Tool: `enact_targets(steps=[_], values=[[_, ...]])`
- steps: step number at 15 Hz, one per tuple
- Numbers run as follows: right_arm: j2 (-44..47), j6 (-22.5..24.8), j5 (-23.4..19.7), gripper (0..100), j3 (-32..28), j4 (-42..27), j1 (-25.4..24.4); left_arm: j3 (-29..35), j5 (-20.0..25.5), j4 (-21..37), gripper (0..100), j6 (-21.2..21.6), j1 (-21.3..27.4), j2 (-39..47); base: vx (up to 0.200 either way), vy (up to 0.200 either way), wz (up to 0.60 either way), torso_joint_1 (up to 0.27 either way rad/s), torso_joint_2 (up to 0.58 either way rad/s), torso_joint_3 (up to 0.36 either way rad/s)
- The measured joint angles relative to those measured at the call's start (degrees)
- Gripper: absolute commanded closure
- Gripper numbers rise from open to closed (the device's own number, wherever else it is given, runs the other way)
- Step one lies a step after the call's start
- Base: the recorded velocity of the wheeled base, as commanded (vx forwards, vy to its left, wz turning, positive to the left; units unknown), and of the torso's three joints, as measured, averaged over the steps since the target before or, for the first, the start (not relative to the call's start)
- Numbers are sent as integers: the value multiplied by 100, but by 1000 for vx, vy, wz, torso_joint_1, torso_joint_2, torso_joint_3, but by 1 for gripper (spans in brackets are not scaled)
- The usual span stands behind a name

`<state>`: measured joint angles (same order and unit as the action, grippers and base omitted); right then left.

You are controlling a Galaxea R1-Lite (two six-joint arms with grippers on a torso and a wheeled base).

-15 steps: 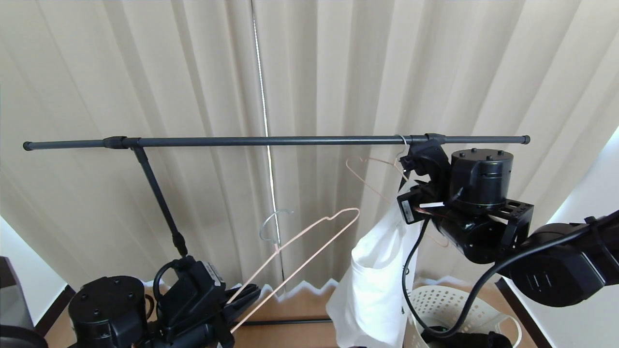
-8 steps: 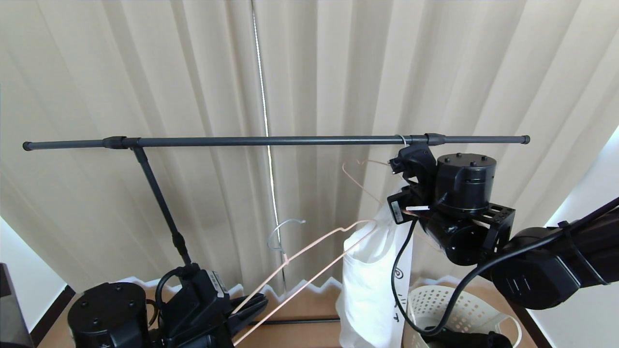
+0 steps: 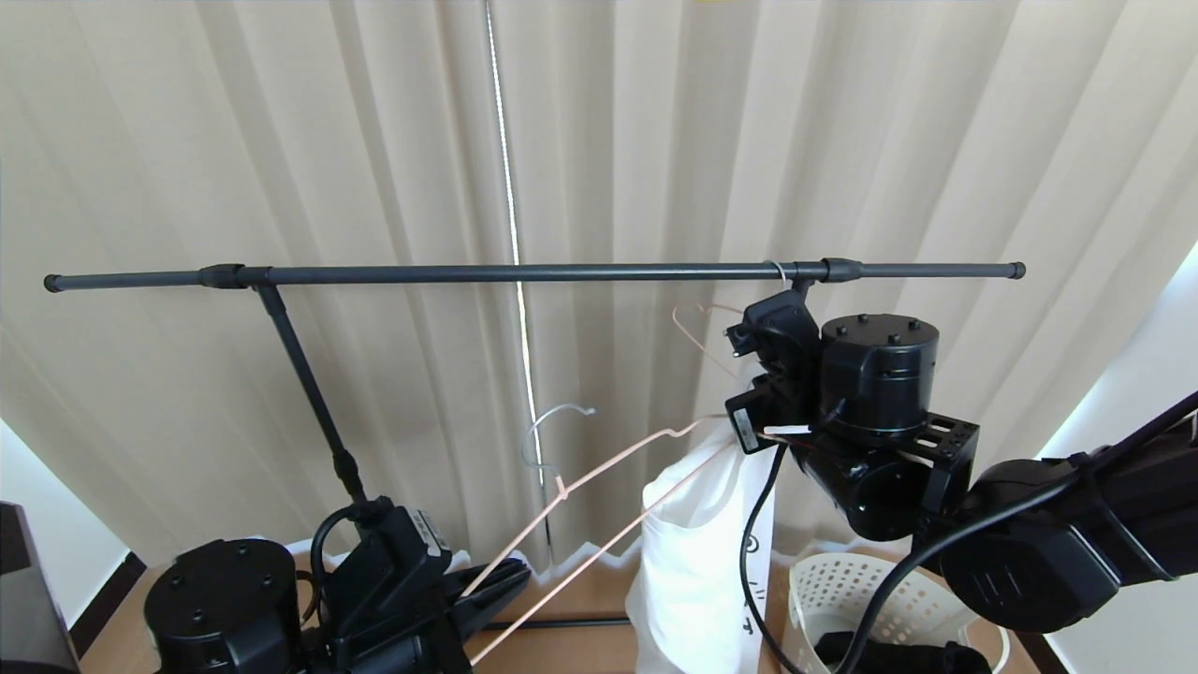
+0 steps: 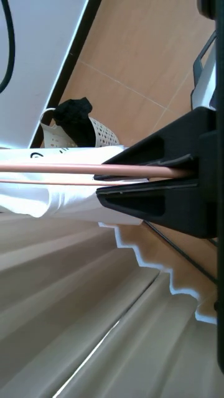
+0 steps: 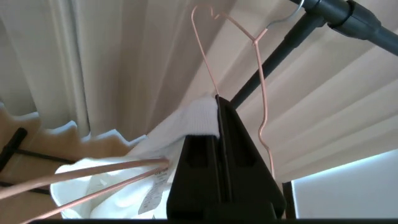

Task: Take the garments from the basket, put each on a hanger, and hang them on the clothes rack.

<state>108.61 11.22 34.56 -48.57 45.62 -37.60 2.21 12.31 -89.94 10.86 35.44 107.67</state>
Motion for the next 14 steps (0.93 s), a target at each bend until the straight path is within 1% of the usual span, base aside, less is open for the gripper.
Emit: enact_targets(steps=[4,8,9,12,14], values=[[11,-9,-2,100,69,-2,-210,173,-154,2,100,-235,2,2,0,0,0,0,0,0],[7,-18,12,100,116,0,-347,263,-187,2,100,-277,6,35,0,0,0,0,0,0],[5,-18,50,100,144,15,-416,272,-195,2,100,-279,6,49,0,0,0,0,0,0],[-6,6,294,100,229,368,-663,294,-272,0,100,-279,6,77,0,0,0,0,0,0],[-20,5,323,100,257,393,-820,297,-272,0,100,-277,6,90,0,0,0,0,0,0]])
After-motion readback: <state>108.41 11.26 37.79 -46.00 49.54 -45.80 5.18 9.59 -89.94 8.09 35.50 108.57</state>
